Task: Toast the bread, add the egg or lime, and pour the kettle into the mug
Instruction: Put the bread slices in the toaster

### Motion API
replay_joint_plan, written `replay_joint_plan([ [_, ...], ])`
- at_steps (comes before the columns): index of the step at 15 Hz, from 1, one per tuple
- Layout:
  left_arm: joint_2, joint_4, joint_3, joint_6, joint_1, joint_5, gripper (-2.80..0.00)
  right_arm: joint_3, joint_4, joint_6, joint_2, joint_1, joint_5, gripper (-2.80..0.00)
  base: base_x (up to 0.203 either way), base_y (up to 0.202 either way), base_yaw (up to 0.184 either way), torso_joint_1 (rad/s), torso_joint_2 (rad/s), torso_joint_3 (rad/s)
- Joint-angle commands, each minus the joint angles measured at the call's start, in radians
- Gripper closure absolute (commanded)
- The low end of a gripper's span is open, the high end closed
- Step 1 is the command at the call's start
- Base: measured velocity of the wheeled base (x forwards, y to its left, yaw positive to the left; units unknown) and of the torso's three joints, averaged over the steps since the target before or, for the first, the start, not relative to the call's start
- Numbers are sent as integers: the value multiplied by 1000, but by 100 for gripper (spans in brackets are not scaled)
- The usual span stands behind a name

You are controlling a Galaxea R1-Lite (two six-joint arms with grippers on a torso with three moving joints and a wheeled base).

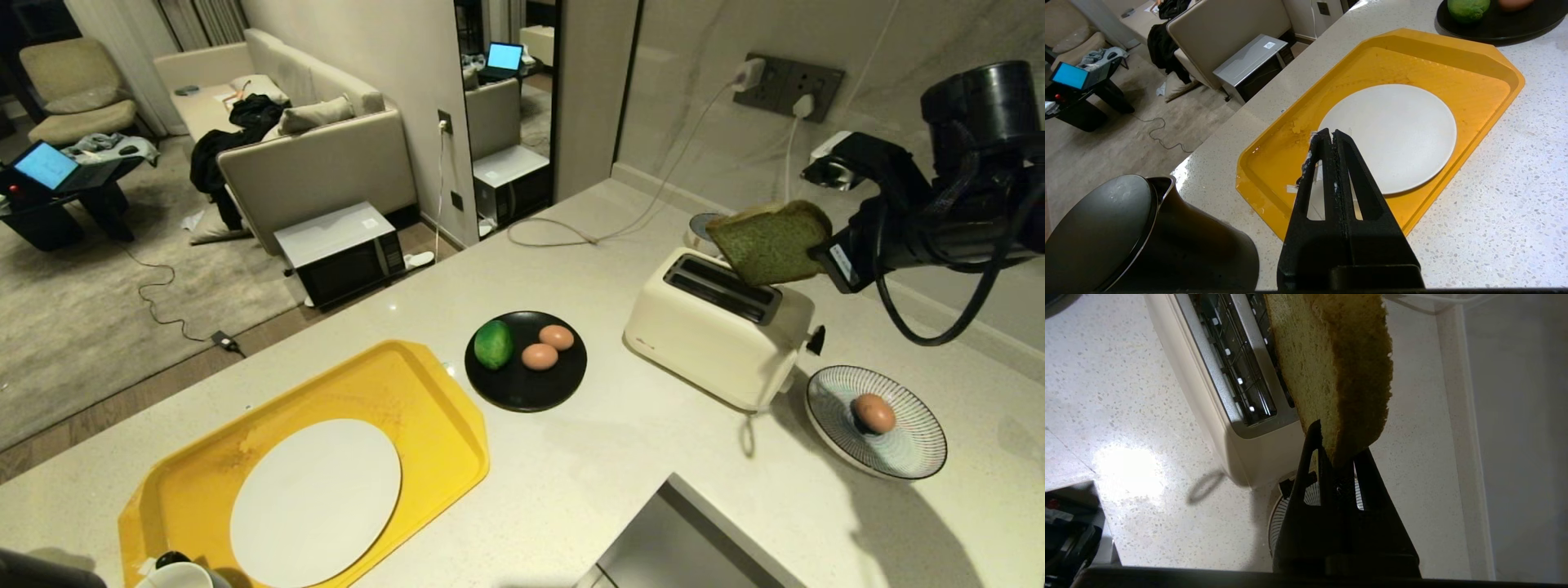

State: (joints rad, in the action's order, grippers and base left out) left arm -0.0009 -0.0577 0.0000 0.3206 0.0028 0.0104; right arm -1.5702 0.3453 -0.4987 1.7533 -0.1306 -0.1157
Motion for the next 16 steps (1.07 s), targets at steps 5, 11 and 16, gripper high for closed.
replay_joint_plan([
  [5, -1, -1, 0, 1, 0, 0, 0, -4, -2, -11, 68, 17, 4, 0, 0, 0, 0, 0, 0, 0],
  [11, -1, -1, 0, 1, 0, 0, 0, -18, -12, -26, 107, 22, 5, 0, 0, 0, 0, 0, 0, 0],
  [16, -1, -1, 0, 1, 0, 0, 0, -18, -60, -51, 143, 19, 16, 0, 0, 0, 0, 0, 0, 0],
])
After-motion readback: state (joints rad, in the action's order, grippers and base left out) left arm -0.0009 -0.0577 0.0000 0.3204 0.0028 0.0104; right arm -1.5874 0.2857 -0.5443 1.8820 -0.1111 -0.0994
